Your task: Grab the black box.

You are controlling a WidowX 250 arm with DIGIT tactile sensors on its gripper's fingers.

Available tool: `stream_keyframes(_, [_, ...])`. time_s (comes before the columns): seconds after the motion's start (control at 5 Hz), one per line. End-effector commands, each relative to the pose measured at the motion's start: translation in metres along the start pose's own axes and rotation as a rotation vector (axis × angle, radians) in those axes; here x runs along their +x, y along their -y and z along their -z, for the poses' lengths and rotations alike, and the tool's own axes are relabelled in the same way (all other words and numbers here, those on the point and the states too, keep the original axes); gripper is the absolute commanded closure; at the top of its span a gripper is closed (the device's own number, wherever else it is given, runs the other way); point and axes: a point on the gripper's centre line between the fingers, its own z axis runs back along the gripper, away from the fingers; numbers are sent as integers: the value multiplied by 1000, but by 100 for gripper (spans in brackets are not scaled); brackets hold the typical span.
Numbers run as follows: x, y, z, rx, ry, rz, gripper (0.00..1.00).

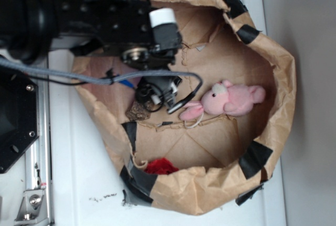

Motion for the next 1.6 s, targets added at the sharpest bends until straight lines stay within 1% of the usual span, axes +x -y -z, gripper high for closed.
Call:
stream_keyframes(0.0, [-12, 15, -10, -49, -13, 69, 0])
stream_keyframes(0.2, [-23, 23, -11, -75, 4, 109, 0])
stream_keyframes(0.4, [-22, 27, -11, -91, 17, 112, 0])
stream_keyframes(0.6, [-11, 34, -9, -96, 38, 92, 0])
stream_keyframes(0.8, [-4, 37, -8, -94, 42, 76, 0])
stream_keyframes(1.0, [10, 40, -13, -102, 65, 44, 0])
stream_keyframes(1.2, [27, 31, -19, -98, 80, 1, 0])
stream_keyframes(1.4, [32, 20, -36, -118, 64, -11, 0])
